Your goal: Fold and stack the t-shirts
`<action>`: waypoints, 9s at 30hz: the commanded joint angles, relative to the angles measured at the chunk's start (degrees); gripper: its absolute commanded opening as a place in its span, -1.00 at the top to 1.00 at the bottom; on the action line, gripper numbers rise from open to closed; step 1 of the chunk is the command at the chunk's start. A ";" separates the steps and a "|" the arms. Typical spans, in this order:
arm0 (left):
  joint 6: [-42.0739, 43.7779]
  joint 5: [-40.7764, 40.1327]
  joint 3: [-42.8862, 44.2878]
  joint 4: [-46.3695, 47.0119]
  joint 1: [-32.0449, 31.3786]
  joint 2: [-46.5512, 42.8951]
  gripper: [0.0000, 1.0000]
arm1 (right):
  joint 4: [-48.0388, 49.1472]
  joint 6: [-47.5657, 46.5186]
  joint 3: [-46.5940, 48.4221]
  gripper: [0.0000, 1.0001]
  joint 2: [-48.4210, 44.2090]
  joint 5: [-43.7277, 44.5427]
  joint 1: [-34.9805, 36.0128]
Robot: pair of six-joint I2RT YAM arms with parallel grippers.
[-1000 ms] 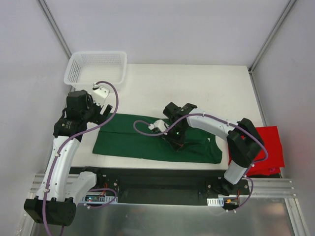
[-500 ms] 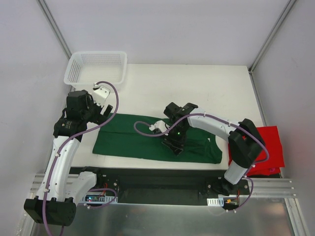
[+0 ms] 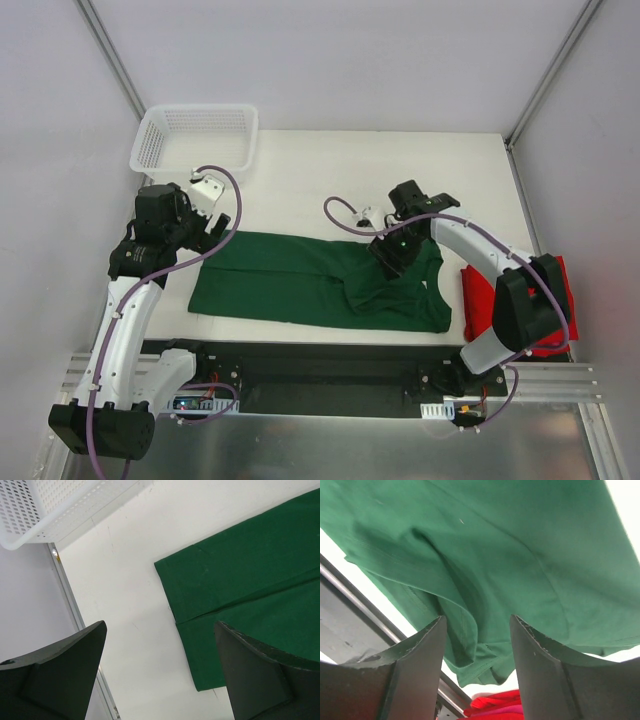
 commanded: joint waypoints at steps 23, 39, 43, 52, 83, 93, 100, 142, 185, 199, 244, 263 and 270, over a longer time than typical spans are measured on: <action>-0.32 2.90 -0.02 0.54 0.67 -1.10 -0.79 | -10.70 -6.39 -11.80 0.66 -10.32 -2.18 -1.84; -0.58 3.60 -0.46 0.36 0.67 -2.24 -0.79 | -8.60 -6.66 -15.14 0.16 -12.08 -2.54 0.88; -0.49 3.60 -0.63 0.36 0.67 -2.33 -0.79 | -6.57 -6.05 -15.41 0.04 -13.84 0.96 1.67; -0.49 3.95 -0.98 0.36 0.67 -2.42 -0.80 | 0.01 -5.69 -17.69 -0.18 -17.00 9.32 1.67; -0.14 3.86 -0.45 0.36 0.67 -1.72 -0.80 | -21.87 -14.22 -8.56 -0.02 -9.27 -8.17 6.16; -0.05 4.48 -0.46 0.36 0.67 -1.98 -0.80 | 5.26 -3.06 -12.68 -0.19 -13.24 8.43 6.16; 0.12 4.13 -1.07 0.27 0.67 -2.77 -0.80 | 9.42 -2.18 -13.21 -0.18 -3.93 11.78 6.33; 0.91 3.69 -0.81 0.27 0.67 -1.72 -0.81 | -5.81 -7.82 -11.27 -0.92 -8.01 5.69 12.05; 6.80 -10.81 24.24 9.50 -24.90 52.24 -0.83 | 15.85 -3.23 -10.84 -0.92 -1.09 20.32 -6.32; 6.45 -7.21 28.20 8.98 -32.02 59.02 -0.88 | 14.96 -6.40 -16.81 -0.92 -4.00 22.16 -6.32; 10.67 -11.34 29.52 8.36 -34.13 67.81 -0.87 | 18.38 -5.87 -20.59 -0.92 -11.37 30.05 -0.87; 9.62 -12.04 26.00 8.27 -31.15 65.43 -0.86 | 31.68 -4.64 -9.00 -0.92 0.38 27.52 -7.55; 9.17 -11.60 25.38 8.45 -30.71 65.08 -0.86 | 36.05 -8.59 -12.06 -0.92 5.40 30.50 -8.17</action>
